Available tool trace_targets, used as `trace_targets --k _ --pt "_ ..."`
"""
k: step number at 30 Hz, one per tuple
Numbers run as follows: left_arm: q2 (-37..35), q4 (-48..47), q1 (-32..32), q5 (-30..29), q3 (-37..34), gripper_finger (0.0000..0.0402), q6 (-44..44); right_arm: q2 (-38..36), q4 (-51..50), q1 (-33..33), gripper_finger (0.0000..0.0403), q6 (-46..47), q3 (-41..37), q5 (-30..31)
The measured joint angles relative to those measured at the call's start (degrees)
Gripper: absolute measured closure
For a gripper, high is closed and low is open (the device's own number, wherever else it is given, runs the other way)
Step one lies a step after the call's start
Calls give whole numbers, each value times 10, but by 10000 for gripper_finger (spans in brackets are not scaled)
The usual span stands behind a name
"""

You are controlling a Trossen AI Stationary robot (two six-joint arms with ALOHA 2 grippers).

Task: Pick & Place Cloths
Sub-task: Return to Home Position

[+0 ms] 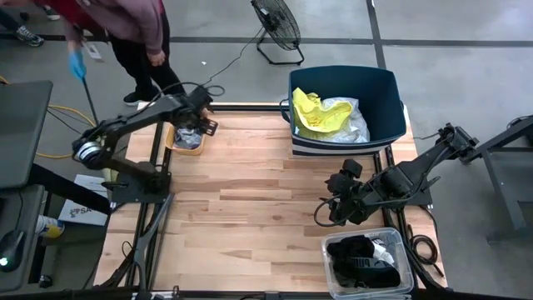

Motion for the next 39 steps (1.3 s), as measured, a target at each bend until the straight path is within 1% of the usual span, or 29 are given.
trace_targets --k 3,7,13,15,17,19,21,24,26,28,31,33,35,39 --pt "-37 21 -4 26 0 174 0 0 0 0 157 0 0 0" --pt "-77 38 -20 34 0 174 0 0 0 0 157 1 0 0" --pt "-121 89 -51 57 0 174 15 0 0 4 157 1 0 0" --pt "-132 98 -62 75 1 174 10 0 -2 10 157 -1 0 1" --pt "-141 96 -75 102 1 174 18 0 -8 26 157 -1 0 22" --pt "-152 92 -94 123 1 174 28 0 -25 49 157 3 0 58" --pt "-158 96 -122 127 1 174 38 0 -58 70 157 50 0 104" --pt "-165 104 -168 115 1 174 42 -3 -144 108 157 159 -1 159" --pt "-170 109 -203 93 1 174 45 -12 -186 135 157 234 -12 189" --pt "-171 116 -243 65 1 174 45 -28 -201 160 157 293 -32 204" --pt "-172 147 -299 39 0 174 45 -66 -170 189 157 325 -72 205" --pt "-172 170 -329 37 0 174 45 -99 -116 200 157 320 -105 201" --pt "-172 198 -354 35 0 174 49 -135 -47 206 157 287 -141 191" --pt "-172 241 -398 33 0 174 70 -208 124 196 157 174 -217 172"
